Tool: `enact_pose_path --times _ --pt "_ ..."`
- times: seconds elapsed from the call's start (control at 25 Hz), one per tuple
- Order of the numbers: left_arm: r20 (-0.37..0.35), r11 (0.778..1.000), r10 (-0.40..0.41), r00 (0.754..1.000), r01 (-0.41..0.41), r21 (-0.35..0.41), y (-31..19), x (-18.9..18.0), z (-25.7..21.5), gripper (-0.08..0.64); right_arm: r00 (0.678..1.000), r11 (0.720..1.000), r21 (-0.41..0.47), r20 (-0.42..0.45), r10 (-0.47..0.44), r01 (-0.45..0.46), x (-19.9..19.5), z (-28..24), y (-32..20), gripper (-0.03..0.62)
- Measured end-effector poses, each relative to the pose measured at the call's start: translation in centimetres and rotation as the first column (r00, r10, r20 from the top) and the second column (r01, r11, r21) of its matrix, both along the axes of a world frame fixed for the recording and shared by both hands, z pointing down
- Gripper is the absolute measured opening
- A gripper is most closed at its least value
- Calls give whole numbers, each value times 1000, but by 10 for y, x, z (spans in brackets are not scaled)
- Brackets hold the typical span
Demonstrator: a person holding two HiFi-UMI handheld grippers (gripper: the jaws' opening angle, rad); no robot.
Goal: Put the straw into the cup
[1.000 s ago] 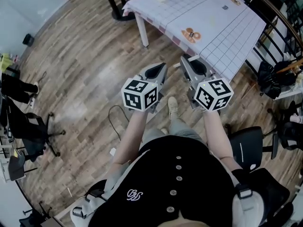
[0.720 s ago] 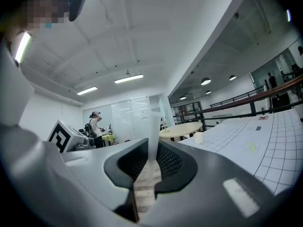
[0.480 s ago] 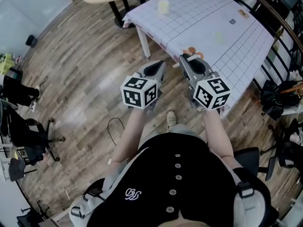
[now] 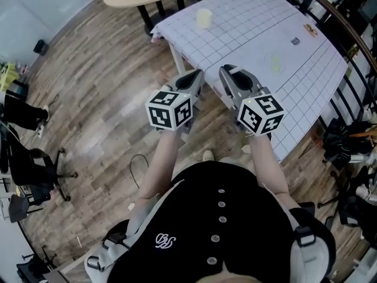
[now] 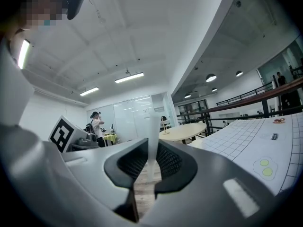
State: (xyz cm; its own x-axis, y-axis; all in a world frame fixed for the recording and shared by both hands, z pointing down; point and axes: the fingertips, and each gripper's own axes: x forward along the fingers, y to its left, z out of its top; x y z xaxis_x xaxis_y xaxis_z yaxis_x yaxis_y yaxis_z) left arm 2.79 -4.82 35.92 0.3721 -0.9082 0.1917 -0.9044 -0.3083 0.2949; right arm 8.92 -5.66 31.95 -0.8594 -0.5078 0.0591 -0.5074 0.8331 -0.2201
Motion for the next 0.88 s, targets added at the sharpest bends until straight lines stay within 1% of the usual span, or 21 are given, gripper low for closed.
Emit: enact_pose_path --times 0.12,0.28,0.52,0.76,0.88 --pt "-5 1000 1 1000 -1 2 -17 4 0 -3 1000 1000 -7 -3 17 -17 9 4 -18 51" --pt "-15 1000 7 1000 -7 -3 -28 11 2 -3 999 999 -26 -2 34 -34 18 8 -34 51" --pt "-23 999 8 1000 -9 -42 -35 15 17 -3 1000 999 -44 -5 22 -22 17 15 -40 51" --pt "-22 998 30 999 -31 -53 -52 17 21 -3 999 998 -49 -17 41 -42 20 22 -52 51" --pt "-21 998 44 999 -45 -44 -67 15 19 -3 999 998 -49 -20 45 -46 15 23 -65 51"
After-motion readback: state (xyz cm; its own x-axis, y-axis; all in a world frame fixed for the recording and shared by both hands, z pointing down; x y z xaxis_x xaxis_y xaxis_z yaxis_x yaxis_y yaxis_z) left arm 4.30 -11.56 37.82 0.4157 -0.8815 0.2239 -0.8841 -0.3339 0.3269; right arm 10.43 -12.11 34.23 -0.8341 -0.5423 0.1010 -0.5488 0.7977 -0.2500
